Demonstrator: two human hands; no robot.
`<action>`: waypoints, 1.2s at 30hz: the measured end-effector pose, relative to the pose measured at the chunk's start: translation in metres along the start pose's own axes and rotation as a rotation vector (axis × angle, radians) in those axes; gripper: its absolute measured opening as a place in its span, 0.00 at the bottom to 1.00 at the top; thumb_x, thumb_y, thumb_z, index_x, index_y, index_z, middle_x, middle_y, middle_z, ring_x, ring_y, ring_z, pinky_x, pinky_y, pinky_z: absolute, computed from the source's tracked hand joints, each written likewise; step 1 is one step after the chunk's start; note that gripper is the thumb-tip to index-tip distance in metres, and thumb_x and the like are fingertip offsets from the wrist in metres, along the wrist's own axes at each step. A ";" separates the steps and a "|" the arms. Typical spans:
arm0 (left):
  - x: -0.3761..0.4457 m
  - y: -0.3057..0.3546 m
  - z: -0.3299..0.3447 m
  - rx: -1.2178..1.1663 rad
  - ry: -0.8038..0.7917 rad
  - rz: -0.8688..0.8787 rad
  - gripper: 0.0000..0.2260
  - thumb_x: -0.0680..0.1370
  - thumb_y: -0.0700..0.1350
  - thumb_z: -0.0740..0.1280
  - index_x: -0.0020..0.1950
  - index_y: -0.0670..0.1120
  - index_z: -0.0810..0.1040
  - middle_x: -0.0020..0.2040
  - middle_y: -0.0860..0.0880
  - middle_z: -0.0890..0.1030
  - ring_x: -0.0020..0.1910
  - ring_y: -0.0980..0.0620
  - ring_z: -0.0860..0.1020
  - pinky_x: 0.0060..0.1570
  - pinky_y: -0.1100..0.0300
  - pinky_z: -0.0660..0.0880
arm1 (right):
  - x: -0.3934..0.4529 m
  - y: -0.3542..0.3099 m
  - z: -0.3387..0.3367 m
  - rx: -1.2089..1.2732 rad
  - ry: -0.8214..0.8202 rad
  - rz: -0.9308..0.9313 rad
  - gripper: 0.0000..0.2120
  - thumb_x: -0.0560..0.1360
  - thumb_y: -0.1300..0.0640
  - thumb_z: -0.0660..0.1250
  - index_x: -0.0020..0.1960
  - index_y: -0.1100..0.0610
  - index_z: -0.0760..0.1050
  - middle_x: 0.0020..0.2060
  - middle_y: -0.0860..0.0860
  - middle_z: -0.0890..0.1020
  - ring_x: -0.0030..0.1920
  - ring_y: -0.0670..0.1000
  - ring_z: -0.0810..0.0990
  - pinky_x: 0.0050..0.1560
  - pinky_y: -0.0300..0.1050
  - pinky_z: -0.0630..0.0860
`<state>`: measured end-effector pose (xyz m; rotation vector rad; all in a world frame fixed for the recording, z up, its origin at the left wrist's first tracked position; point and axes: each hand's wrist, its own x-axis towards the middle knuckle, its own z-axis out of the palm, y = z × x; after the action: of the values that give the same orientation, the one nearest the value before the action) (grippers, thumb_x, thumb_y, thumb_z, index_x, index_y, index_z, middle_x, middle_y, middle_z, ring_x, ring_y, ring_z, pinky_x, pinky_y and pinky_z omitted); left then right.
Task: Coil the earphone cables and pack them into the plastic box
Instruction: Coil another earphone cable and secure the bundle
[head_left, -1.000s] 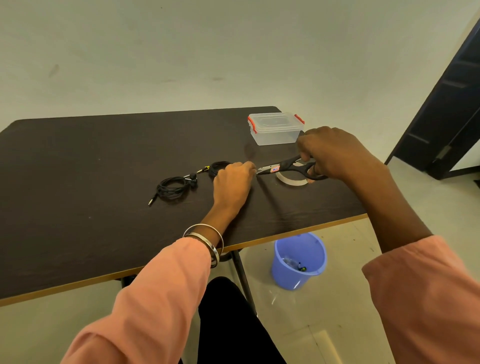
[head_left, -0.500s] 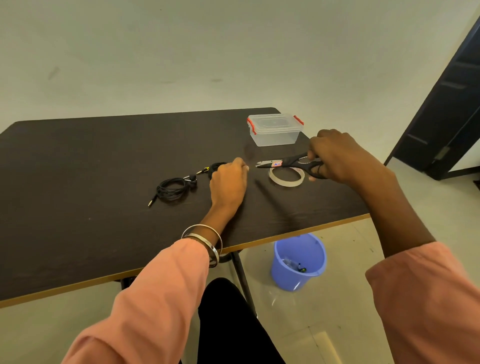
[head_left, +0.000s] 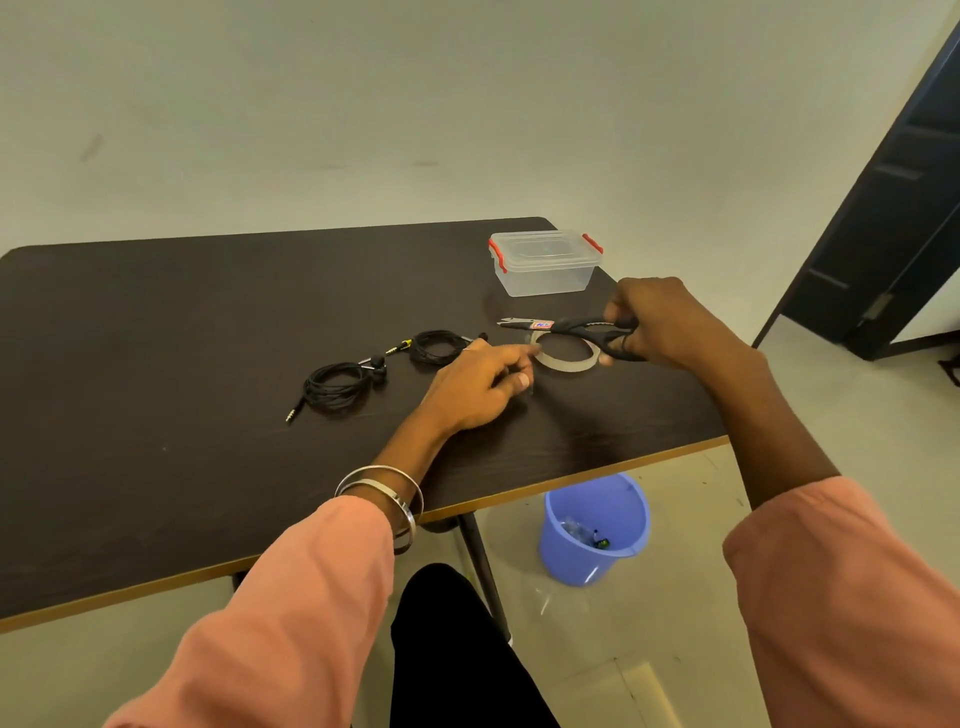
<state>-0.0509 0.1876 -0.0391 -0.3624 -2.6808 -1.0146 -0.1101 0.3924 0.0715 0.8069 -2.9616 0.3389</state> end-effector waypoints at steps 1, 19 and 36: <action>0.001 -0.001 0.000 0.042 -0.025 0.009 0.06 0.77 0.46 0.61 0.43 0.57 0.73 0.66 0.58 0.75 0.59 0.53 0.74 0.59 0.44 0.71 | 0.001 0.001 0.001 0.024 -0.001 -0.005 0.13 0.69 0.62 0.75 0.47 0.55 0.72 0.44 0.54 0.77 0.44 0.53 0.76 0.45 0.48 0.75; 0.005 0.004 -0.001 0.183 -0.117 -0.053 0.05 0.81 0.46 0.57 0.47 0.54 0.71 0.66 0.62 0.73 0.53 0.54 0.67 0.46 0.52 0.71 | 0.018 -0.017 0.019 0.049 0.057 -0.031 0.17 0.68 0.61 0.76 0.53 0.59 0.74 0.50 0.57 0.80 0.50 0.57 0.78 0.54 0.52 0.77; -0.004 0.005 -0.005 -0.221 0.155 -0.149 0.02 0.79 0.44 0.65 0.48 0.46 0.76 0.61 0.52 0.79 0.50 0.54 0.78 0.55 0.54 0.74 | -0.009 0.041 0.063 0.387 0.421 0.518 0.13 0.70 0.58 0.75 0.52 0.61 0.76 0.47 0.58 0.80 0.49 0.57 0.78 0.48 0.51 0.77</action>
<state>-0.0450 0.1873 -0.0341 -0.1185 -2.4937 -1.3296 -0.1225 0.4175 0.0010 -0.0509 -2.6742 0.9883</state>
